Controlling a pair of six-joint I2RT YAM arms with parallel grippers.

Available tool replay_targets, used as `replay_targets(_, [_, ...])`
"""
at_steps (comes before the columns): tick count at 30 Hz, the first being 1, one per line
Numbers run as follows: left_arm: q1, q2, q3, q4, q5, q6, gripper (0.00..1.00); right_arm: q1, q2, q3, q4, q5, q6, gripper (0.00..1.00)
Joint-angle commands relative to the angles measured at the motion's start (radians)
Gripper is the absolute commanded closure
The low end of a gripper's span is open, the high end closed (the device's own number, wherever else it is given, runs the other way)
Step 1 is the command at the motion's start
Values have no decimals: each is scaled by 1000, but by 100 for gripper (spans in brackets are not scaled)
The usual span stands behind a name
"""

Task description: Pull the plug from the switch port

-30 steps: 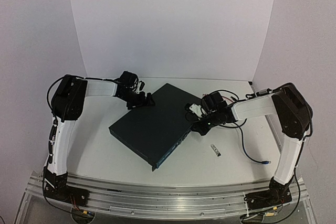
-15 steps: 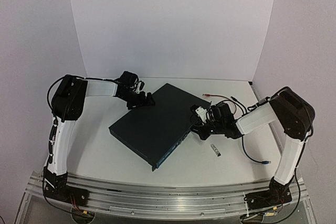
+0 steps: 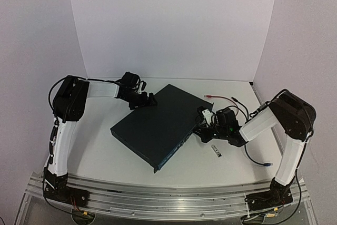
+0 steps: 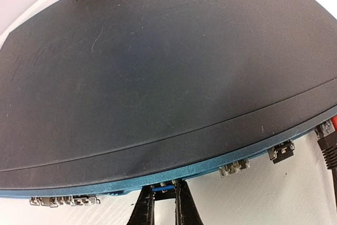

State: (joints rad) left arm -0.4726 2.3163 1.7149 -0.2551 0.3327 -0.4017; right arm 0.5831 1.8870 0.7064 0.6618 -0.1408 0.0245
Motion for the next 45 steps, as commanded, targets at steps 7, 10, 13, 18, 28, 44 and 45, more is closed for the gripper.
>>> replay_targets(7, [-8,81,18,-110,-37,-28,3,-25,8,-99,-13,43,120,89])
replay_targets(10, [-8,97,36,-133,-40,-25,3,-25,19,-114,-12,48,120,89])
replay_targets(13, [-7,101,40,-141,-43,-22,3,-25,23,-131,-9,47,128,87])
replay_targets(18, [-7,95,34,-144,-43,-9,3,-25,-2,-139,-9,20,120,74])
replay_targets(28, [-7,91,33,-132,-23,4,3,-25,-114,-72,-142,-25,216,50])
replay_targets(44, [-7,59,-2,-80,-6,3,3,-25,-144,287,-769,-75,16,49])
replay_targets(45, [-7,60,2,-80,-6,3,3,-25,-135,295,-776,-76,-5,49])
